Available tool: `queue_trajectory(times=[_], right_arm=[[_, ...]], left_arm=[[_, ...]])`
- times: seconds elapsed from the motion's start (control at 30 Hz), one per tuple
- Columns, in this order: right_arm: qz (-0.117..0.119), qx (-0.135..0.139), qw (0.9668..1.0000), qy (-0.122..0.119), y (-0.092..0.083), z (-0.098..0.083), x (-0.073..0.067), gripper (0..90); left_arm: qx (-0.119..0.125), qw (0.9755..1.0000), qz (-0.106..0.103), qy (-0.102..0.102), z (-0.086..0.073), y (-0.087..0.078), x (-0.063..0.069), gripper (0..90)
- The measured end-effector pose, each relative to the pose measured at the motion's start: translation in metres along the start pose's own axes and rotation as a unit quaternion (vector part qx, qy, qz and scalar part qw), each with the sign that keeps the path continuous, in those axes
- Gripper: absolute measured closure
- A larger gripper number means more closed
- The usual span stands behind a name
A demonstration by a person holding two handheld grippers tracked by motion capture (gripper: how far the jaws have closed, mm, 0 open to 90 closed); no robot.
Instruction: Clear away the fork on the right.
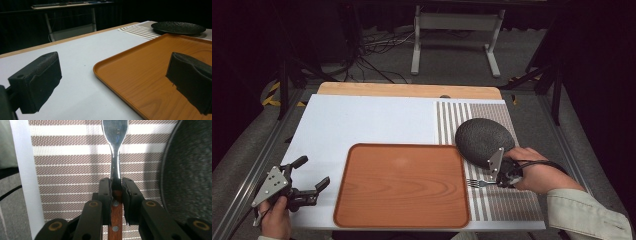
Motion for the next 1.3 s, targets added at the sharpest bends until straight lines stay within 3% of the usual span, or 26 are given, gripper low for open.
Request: queue_trajectory(times=[0.37, 0.57, 0.8, 0.9, 1.0, 1.1, 1.3], right_arm=[[-0.027, 0.039, 0.9986, 0.022, -0.022, 0.007, 0.006, 78.6], [-0.046, 0.069, 0.9955, 0.047, -0.033, 0.012, 0.01, 78.6], [-0.057, 0.097, 0.992, 0.057, -0.043, 0.018, 0.013, 78.7], [-0.061, 0.112, 0.9897, 0.067, -0.046, 0.021, 0.014, 78.7], [-0.066, 0.134, 0.9853, 0.084, -0.05, 0.027, 0.015, 78.7], [-0.068, 0.142, 0.9834, 0.09, -0.05, 0.031, 0.015, 78.7], [-0.068, 0.176, 0.9744, 0.122, -0.053, 0.044, 0.017, 78.7]], left_arm=[[0.001, 1.0, 0.001, 0.0, 0.0, 0.0, 0.0, 0.7], [-0.001, 1.0, 0.0, 0.001, 0.0, 0.0, 0.0, 0.7], [0.0, 1.0, 0.0, 0.0, 0.0, 0.0, 0.0, 0.7], [0.001, 1.0, 0.0, 0.0, 0.0, -0.001, 0.0, 0.7], [0.002, 1.0, 0.001, -0.001, 0.001, -0.001, -0.001, 0.7], [0.002, 1.0, 0.001, 0.0, 0.0, -0.001, -0.001, 0.7], [0.003, 1.0, 0.002, -0.001, 0.001, -0.001, -0.001, 0.7]])
Point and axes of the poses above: each handheld gripper's, and its own axes: y roughly forward along the jaws, z roughly out of its top, x roughly to its right, the point moved 7 cm from there along y, roughly forward along the jaws, and after that the axes turned 3 degrees about -z, right-handed, at the moved point
